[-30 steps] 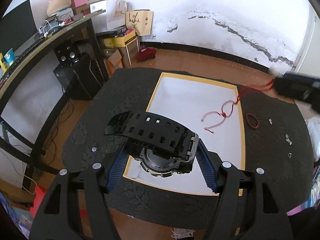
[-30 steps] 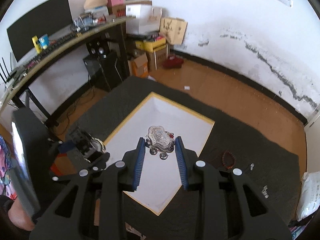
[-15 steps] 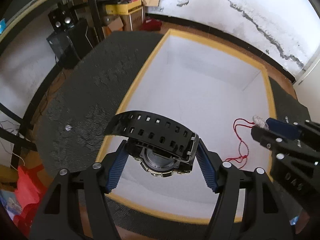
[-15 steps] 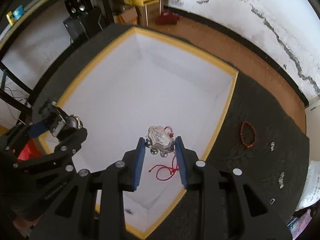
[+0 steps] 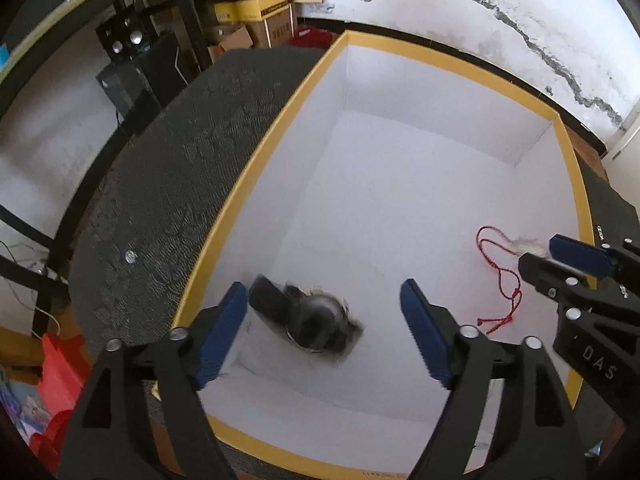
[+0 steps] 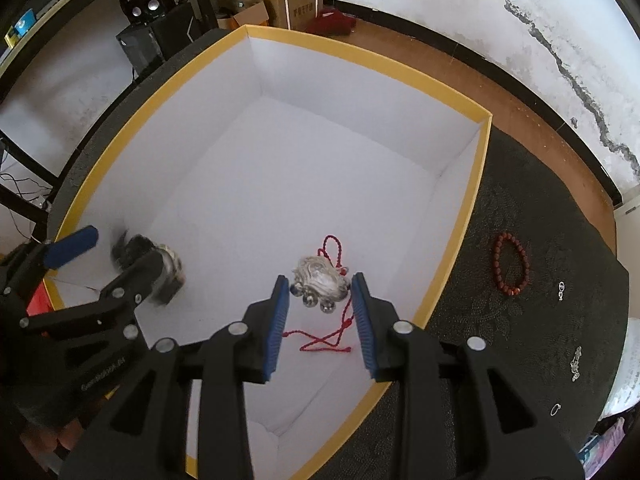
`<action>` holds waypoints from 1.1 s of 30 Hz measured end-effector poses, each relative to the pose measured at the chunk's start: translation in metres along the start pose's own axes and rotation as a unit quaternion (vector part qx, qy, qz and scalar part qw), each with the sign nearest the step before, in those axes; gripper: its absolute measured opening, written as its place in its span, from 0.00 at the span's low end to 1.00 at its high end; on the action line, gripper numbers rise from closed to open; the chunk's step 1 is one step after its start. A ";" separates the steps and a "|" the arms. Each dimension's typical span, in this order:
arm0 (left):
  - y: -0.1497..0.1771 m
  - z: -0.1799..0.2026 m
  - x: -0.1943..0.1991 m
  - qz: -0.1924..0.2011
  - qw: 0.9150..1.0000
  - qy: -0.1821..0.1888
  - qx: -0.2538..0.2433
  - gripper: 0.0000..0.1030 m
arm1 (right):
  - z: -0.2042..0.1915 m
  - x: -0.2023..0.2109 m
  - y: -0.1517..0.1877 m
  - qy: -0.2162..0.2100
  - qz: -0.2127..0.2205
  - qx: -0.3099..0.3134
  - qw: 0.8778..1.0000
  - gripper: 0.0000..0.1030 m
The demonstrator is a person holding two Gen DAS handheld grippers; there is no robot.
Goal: Organize jewelry
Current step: 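Open the left tool dropping the watch while the right tool releases the pendant into the box, then move the left tool back over the rug to the red bead bracelet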
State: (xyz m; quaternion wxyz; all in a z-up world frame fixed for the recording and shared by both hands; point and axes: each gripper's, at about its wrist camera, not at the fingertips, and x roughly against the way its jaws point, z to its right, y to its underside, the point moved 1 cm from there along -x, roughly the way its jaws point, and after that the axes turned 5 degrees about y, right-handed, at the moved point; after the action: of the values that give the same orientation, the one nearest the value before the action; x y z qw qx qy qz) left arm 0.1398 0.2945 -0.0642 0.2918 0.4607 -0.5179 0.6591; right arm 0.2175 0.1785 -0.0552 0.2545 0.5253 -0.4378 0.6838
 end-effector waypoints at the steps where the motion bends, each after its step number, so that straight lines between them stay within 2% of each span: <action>1: -0.001 0.000 0.002 0.004 1.000 -0.001 0.000 0.81 | 0.001 0.001 0.000 -0.002 0.001 0.000 1.000 0.41; 3: -0.003 0.000 0.004 0.006 1.000 -0.006 0.002 0.83 | 0.001 0.004 -0.001 -0.001 0.006 0.000 1.000 0.51; 5: -0.004 -0.002 0.005 0.004 1.000 -0.007 0.004 0.83 | 0.002 0.007 -0.001 -0.004 0.009 -0.003 1.000 0.57; 6: -0.003 -0.002 0.005 0.005 1.000 -0.010 0.004 0.83 | 0.003 0.009 -0.002 -0.001 0.011 -0.002 1.000 0.65; 9: -0.003 -0.004 0.011 0.008 1.000 -0.011 0.003 0.86 | 0.007 0.017 -0.004 -0.009 0.019 -0.003 1.000 0.73; 14: 0.000 0.000 0.025 0.019 1.000 -0.009 -0.005 0.90 | 0.016 0.037 -0.002 -0.022 0.031 -0.009 0.999 0.75; 18: 0.001 0.006 0.047 0.032 0.999 -0.008 -0.013 0.90 | 0.039 0.075 0.018 -0.032 0.065 -0.018 0.997 0.80; 22: 0.009 0.025 0.086 0.067 0.997 0.009 -0.022 0.90 | 0.080 0.126 0.059 -0.023 0.122 -0.035 0.992 0.83; 25: 0.020 0.051 0.110 0.088 0.995 0.025 -0.039 0.91 | 0.126 0.161 0.110 -0.011 0.167 -0.062 0.984 0.87; 28: 0.038 0.092 0.131 0.114 0.990 0.045 -0.070 0.92 | 0.173 0.175 0.158 0.020 0.181 -0.100 0.978 0.87; 33: 0.061 0.153 0.135 0.121 0.984 0.077 -0.107 0.92 | 0.253 0.181 0.231 0.057 0.179 -0.179 0.966 0.87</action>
State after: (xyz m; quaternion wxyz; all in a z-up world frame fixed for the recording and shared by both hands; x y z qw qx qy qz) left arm 0.0790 0.1180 0.0394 0.2967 0.3083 -0.6135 0.6638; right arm 0.0984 -0.1736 0.0545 0.2420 0.3446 -0.6246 0.6577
